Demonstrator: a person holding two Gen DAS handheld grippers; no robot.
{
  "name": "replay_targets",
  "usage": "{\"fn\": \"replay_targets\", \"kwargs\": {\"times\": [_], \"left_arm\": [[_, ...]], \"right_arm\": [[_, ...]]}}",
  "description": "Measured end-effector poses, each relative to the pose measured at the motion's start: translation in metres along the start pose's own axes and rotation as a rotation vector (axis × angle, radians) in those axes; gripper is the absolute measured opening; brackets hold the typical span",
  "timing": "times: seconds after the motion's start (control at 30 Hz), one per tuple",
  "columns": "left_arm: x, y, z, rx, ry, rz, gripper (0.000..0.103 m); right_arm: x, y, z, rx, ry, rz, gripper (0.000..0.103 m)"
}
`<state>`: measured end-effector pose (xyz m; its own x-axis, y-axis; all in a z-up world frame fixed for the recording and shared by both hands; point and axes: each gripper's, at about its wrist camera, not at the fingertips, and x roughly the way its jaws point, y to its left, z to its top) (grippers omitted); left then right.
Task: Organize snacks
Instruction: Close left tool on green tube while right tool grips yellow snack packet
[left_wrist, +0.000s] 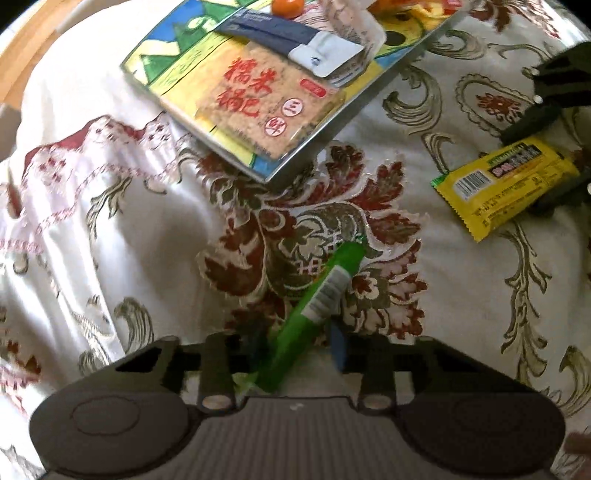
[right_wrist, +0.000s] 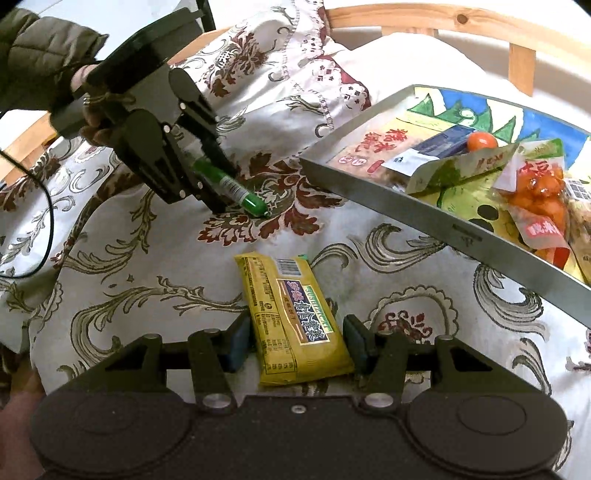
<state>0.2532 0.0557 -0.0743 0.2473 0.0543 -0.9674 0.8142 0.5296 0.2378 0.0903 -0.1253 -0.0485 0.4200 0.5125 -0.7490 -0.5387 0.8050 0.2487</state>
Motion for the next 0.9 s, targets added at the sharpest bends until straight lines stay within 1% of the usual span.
{"fn": "replay_targets", "kwargs": {"times": [0.13, 0.23, 0.33, 0.4, 0.47, 0.53, 0.6, 0.67, 0.73, 0.77, 0.9], "left_arm": [[-0.008, -0.016, -0.001, -0.063, 0.020, -0.029, 0.025], [-0.011, -0.032, 0.000, -0.124, 0.047, -0.046, 0.020], [-0.012, -0.040, 0.000, -0.222, 0.064, -0.087, 0.020], [-0.015, -0.043, 0.000, -0.272, 0.061, -0.114, 0.020], [-0.016, -0.043, 0.001, -0.309, 0.057, -0.134, 0.020], [-0.015, -0.040, 0.001, -0.338, 0.058, -0.138, 0.020], [-0.015, -0.039, 0.002, -0.357, 0.053, -0.135, 0.022], [-0.013, -0.037, 0.003, -0.355, 0.047, -0.131, 0.024], [-0.011, -0.037, 0.004, -0.348, 0.046, -0.122, 0.024], [-0.009, -0.036, 0.006, -0.344, 0.045, -0.116, 0.024], [-0.015, -0.045, 0.005, -0.338, 0.030, -0.100, 0.024]], "right_arm": [[-0.003, 0.001, 0.000, 0.014, 0.006, -0.005, 0.055], [-0.005, 0.002, 0.000, 0.030, 0.015, -0.005, 0.055], [-0.007, 0.002, 0.000, 0.044, 0.024, 0.005, 0.056], [-0.008, 0.004, 0.000, 0.045, 0.030, 0.018, 0.056], [-0.010, 0.007, 0.000, 0.038, 0.026, 0.031, 0.059], [-0.011, 0.009, -0.001, 0.031, 0.008, 0.048, 0.065], [-0.009, 0.009, -0.001, 0.035, -0.005, 0.054, 0.066], [-0.006, 0.007, -0.001, 0.055, -0.015, 0.055, 0.066], [-0.002, 0.005, -0.001, 0.086, -0.030, 0.050, 0.072], [0.000, 0.005, -0.002, 0.099, -0.039, 0.039, 0.072], [0.007, 0.005, -0.002, 0.117, -0.051, 0.042, 0.072]]}}
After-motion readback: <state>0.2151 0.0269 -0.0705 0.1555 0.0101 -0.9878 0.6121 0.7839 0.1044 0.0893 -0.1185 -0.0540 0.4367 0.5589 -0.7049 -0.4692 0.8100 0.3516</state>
